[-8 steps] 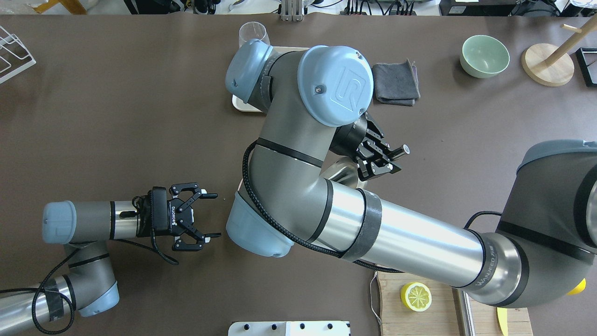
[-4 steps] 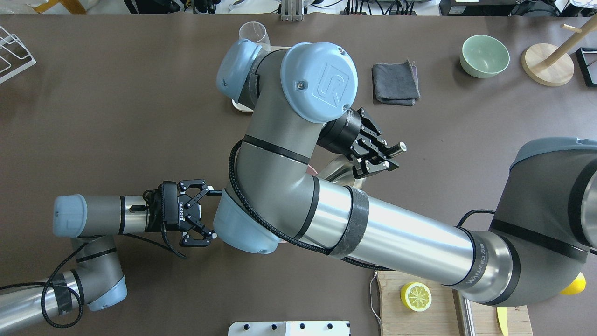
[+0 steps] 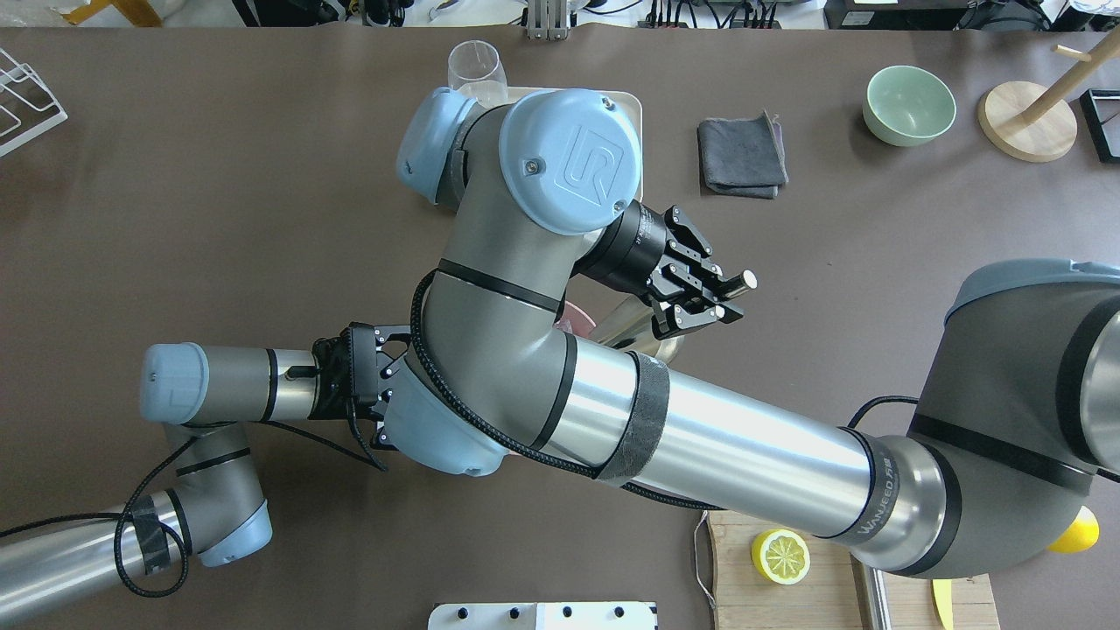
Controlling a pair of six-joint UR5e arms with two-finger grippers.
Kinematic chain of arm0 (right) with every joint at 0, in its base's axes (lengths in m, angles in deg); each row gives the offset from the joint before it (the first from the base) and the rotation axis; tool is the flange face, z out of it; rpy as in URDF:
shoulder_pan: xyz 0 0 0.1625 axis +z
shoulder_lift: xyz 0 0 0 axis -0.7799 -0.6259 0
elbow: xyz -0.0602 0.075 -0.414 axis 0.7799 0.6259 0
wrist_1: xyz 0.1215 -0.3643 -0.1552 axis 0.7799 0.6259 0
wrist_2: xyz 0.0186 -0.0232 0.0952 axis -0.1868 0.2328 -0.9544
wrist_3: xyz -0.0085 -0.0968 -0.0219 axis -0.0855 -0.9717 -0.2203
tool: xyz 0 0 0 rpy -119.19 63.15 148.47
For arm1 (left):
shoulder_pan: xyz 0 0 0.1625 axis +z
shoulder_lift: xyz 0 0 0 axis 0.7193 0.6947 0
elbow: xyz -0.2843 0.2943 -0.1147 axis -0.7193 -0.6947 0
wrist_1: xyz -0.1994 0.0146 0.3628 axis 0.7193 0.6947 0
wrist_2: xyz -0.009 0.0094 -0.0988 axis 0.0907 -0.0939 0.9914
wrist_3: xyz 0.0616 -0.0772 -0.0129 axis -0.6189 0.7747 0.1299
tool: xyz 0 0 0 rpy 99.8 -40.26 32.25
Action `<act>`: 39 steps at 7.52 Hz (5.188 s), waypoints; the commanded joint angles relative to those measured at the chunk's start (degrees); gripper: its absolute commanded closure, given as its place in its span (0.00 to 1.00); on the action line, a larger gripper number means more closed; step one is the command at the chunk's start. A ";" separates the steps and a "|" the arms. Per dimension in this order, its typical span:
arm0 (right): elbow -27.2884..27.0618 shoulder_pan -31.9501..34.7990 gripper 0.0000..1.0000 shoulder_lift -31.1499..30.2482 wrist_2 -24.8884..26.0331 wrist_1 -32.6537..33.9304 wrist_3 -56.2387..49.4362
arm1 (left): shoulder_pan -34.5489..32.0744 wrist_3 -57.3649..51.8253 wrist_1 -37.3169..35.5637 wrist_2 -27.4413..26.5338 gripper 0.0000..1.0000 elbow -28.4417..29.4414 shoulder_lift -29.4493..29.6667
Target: Put ice in cup with scoop
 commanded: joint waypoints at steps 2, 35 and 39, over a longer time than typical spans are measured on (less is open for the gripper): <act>1.94 -0.79 1.00 0.33 0.10 -1.09 1.74 | 0.05 -0.07 -2.39 0.78 0.02 1.49 1.72; -15.81 -3.16 1.00 -17.51 -5.52 -32.56 28.82 | -6.61 -4.90 -12.93 12.45 0.02 1.58 4.10; -19.13 -3.16 1.00 -20.05 -6.49 -34.84 29.79 | -7.86 -9.29 -20.40 17.48 0.02 2.63 7.70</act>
